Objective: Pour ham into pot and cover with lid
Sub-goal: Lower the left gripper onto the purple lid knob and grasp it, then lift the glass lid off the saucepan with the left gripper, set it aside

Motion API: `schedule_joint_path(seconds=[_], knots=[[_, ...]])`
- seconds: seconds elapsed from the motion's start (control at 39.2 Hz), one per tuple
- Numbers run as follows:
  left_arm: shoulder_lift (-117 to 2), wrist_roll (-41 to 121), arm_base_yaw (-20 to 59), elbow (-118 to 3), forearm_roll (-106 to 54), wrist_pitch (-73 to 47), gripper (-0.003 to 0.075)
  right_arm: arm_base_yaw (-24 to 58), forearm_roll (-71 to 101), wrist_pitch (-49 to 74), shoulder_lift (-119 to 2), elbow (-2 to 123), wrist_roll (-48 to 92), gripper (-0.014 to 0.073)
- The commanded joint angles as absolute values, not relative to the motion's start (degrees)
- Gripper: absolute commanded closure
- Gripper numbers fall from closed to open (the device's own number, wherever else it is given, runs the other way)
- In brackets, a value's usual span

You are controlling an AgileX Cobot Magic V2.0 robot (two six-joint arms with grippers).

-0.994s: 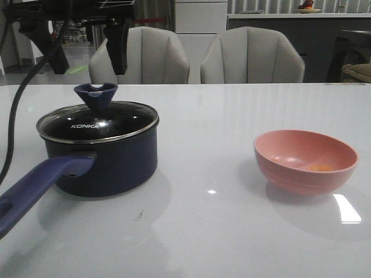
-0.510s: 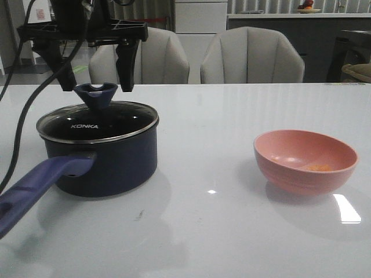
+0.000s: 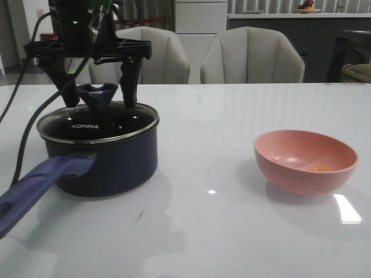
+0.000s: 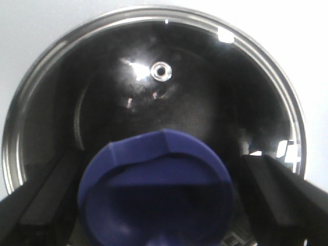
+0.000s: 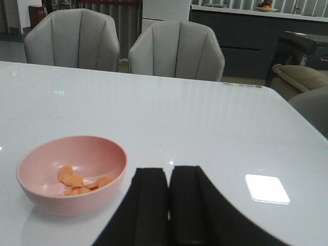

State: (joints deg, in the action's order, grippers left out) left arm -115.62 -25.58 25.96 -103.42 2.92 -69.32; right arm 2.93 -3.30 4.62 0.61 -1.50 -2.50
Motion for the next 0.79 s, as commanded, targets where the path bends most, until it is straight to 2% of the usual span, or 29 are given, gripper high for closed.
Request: schedule_joint_path(seconds=[0.0,0.08,0.28,0.38,0.51,0.76], knots=[[-112.4,-26.5,26.5,-105.2,2.6,-69.0,0.0121,2.8,-4.1,0.0,1.8,-1.2,-2.3,0.0446],[-112.4,-26.5,26.5,-105.2,2.6,-69.0,0.0169,2.8,-4.1,0.0,1.8,-1.2,-2.3,0.0446],[-112.4,-26.5,26.5,-105.2,2.6,-69.0,0.0394,2.8,-4.1,0.0,1.8,-1.2,-2.3,0.0446],[-112.4,-26.5,26.5,-105.2,2.6,-69.0,0.0461,2.8,-4.1,0.0,1.8,-1.2,-2.3,0.0446],[-112.4,-26.5,26.5,-105.3,2.6,-69.0,0.0505,2.8,-4.1,0.0,1.8,-1.2,-2.3,0.0446],[-111.8,-26.1,26.5,-109.6,3.1,-69.0,0.0514,2.8,-4.1,0.0,1.8,-1.2,-2.3,0.0446]])
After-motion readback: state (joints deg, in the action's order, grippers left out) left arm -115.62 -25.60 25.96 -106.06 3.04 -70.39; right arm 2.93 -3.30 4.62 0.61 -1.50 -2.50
